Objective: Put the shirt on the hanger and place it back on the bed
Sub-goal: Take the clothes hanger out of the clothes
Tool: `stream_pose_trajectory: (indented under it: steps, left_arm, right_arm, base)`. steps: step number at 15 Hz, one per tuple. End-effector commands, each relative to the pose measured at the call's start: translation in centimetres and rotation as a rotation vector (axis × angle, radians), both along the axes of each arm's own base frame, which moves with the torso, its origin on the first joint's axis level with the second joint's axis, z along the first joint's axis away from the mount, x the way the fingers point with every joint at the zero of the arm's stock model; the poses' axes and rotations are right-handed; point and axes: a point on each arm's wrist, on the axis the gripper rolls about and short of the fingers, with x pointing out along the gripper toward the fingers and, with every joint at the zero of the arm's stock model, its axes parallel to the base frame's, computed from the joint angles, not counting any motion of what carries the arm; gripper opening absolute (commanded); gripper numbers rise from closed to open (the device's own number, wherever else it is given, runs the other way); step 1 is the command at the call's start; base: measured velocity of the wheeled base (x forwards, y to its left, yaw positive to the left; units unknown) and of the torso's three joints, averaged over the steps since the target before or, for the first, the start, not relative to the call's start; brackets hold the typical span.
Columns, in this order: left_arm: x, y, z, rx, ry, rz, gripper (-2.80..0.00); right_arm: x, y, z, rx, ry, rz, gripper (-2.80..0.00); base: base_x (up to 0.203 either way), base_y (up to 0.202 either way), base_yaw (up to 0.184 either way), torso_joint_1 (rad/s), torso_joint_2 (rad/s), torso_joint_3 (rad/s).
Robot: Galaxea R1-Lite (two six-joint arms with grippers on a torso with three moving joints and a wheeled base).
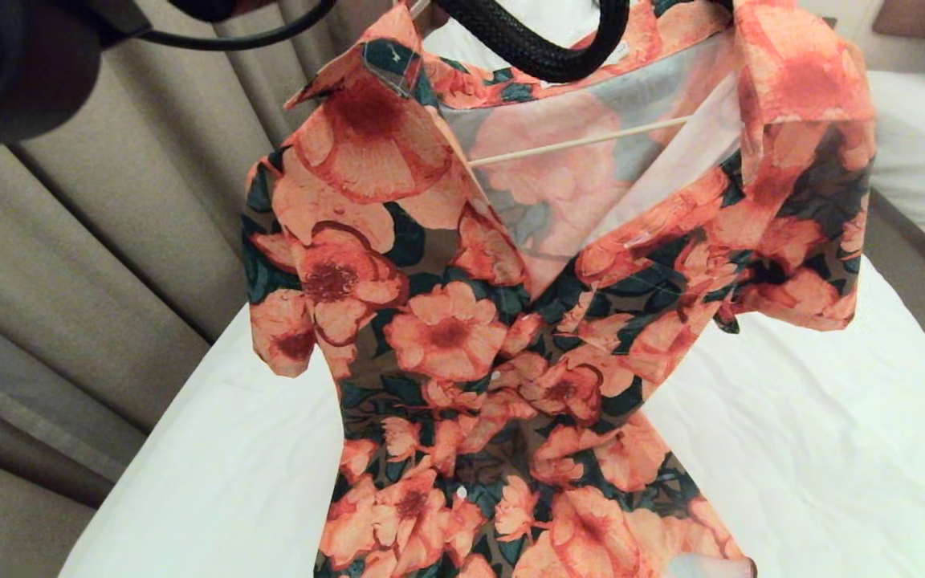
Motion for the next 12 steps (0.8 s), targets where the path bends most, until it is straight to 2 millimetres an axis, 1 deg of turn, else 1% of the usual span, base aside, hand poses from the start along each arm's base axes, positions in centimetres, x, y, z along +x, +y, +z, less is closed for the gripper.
stream_pose_trajectory:
  steps: [1, 2, 3, 5, 8, 11, 12]
  left_arm:
    - [0.4, -0.1, -0.2, -0.004, 0.009, 0.008, -2.8]
    - [0.6, 0.2, -0.1, -0.008, 0.009, 0.019, -2.8]
    - [0.7, 0.3, -0.1, -0.011, 0.009, 0.022, -2.8]
    - [0.6, 0.5, 0.1, -0.017, 0.006, 0.023, -2.8]
    - [0.8, 0.4, 0.0, -0.022, 0.014, 0.022, -2.8]
    - [1.4, 0.8, -0.1, -0.036, 0.023, 0.038, -2.8]
    - [1.4, 0.8, -0.1, -0.038, 0.026, 0.036, -2.8]
  right_arm:
    - [4.1, 2.1, -0.3, -0.002, 0.073, -0.159, 0.0]
    - [4.4, 2.9, 0.2, 0.012, 0.057, -0.185, 0.0]
    - [4.6, 3.4, 0.4, 0.012, 0.051, -0.206, 0.0]
    - [5.0, 4.5, 0.5, 0.021, 0.038, -0.191, 0.0]
    - [4.3, 6.0, 0.5, 0.039, 0.05, -0.111, 0.0]
    - [3.2, 5.6, 0.9, 0.049, 0.032, -0.106, 0.0]
    - [3.2, 5.6, 0.9, 0.051, 0.031, -0.103, 0.0]
  base:
    - [0.0, 0.0, 0.0, 0.0, 0.0, 0.0]
    - [0.0, 0.0, 0.0, 0.0, 0.0, 0.0]
    - [0.0, 0.0, 0.0, 0.0, 0.0, 0.0]
    - [0.0, 0.0, 0.0, 0.0, 0.0, 0.0]
    - [0.0, 0.0, 0.0, 0.0, 0.0, 0.0]
    - [0.0, 0.0, 0.0, 0.0, 0.0, 0.0]
    - [0.0, 0.0, 0.0, 0.0, 0.0, 0.0]
